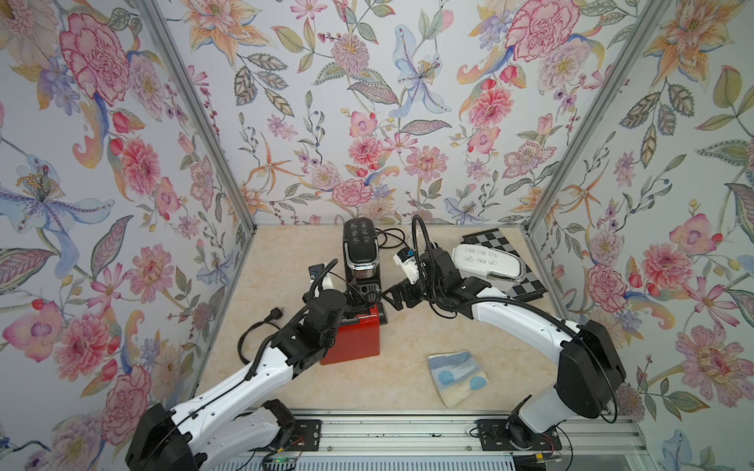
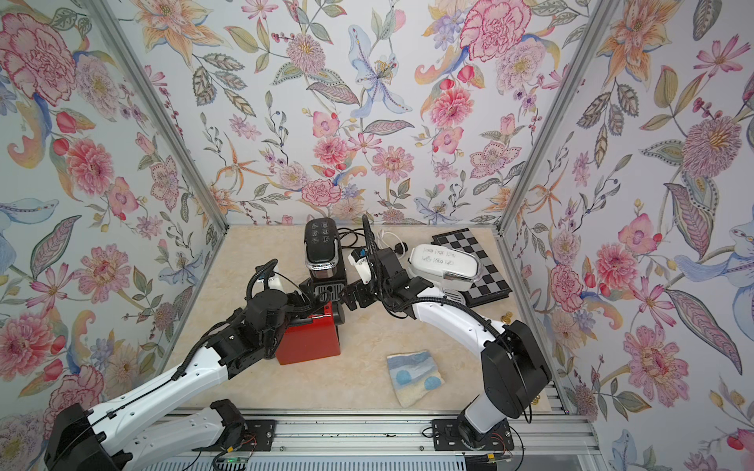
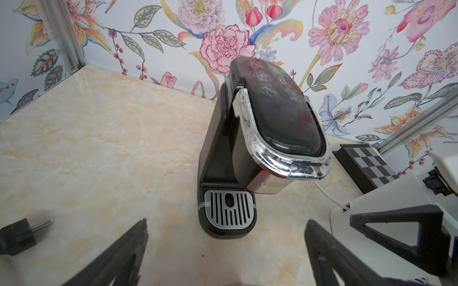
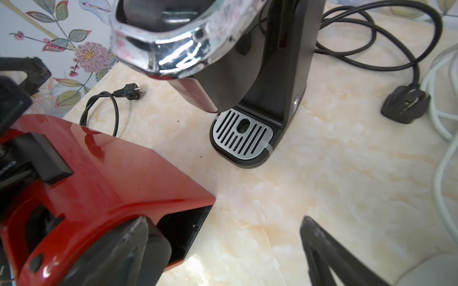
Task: Wipe the surface of a coffee machine
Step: Reset both arms
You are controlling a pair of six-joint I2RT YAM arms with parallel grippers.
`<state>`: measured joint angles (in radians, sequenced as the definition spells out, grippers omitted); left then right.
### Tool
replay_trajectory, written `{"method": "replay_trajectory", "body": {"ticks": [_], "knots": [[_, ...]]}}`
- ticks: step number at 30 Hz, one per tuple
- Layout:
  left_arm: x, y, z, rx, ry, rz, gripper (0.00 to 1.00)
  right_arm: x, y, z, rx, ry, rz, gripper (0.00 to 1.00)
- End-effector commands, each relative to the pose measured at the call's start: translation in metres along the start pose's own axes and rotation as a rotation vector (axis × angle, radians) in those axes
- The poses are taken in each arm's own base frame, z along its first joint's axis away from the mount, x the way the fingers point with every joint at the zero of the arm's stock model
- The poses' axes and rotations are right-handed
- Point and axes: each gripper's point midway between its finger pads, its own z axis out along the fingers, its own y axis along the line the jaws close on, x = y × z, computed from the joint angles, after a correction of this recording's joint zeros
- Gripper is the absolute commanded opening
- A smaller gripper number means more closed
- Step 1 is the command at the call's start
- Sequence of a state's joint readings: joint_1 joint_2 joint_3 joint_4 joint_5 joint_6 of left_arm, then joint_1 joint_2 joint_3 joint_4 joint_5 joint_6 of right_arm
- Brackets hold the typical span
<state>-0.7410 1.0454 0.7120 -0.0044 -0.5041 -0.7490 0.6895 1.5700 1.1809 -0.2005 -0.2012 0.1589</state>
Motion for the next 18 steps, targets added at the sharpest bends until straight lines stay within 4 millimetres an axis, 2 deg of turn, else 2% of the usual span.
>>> {"method": "replay_trajectory", "body": {"ticks": [1,5,18], "knots": [[0.018,-0.005,0.006,-0.012,0.054,0.022,0.99,-0.013,-0.021,-0.022,0.100,-0.062,0.043,0.97],[0.029,-0.007,0.009,-0.037,0.076,0.054,0.99,-0.021,-0.020,-0.034,0.102,-0.091,0.030,0.97],[0.071,-0.004,0.008,-0.169,0.131,0.214,0.99,-0.015,-0.023,-0.037,0.115,-0.085,0.009,0.97]]}}
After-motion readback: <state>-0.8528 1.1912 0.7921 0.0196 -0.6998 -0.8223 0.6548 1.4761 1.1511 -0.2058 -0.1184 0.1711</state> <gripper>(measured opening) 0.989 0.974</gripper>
